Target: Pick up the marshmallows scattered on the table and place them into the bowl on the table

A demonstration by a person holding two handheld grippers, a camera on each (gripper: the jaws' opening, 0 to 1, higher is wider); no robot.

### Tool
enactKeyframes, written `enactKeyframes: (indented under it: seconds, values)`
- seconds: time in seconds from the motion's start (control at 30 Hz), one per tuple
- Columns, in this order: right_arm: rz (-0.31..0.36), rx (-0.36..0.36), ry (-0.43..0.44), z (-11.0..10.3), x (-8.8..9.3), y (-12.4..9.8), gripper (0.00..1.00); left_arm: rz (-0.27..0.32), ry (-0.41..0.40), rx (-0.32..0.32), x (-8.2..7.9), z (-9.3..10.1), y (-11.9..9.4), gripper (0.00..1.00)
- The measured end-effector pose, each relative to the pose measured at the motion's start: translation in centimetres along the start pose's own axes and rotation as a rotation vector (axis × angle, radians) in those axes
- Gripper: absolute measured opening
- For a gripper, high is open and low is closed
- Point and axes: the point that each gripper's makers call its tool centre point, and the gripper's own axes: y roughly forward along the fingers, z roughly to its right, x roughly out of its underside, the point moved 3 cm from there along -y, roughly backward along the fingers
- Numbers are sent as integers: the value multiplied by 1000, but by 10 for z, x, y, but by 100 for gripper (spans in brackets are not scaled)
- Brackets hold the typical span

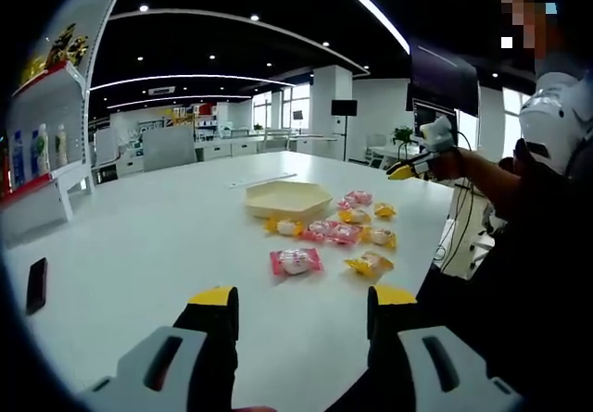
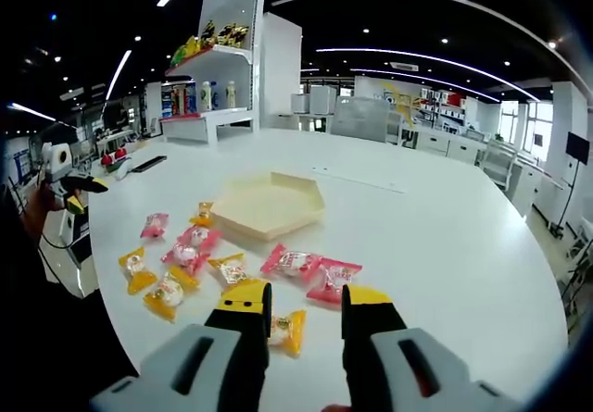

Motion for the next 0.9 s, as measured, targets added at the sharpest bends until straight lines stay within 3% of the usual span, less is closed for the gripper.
enactKeyframes:
  seconds: [0.9]
  values:
    - [-47,24,-4,12,10,28,31,-8,0,6,3,1,0,56]
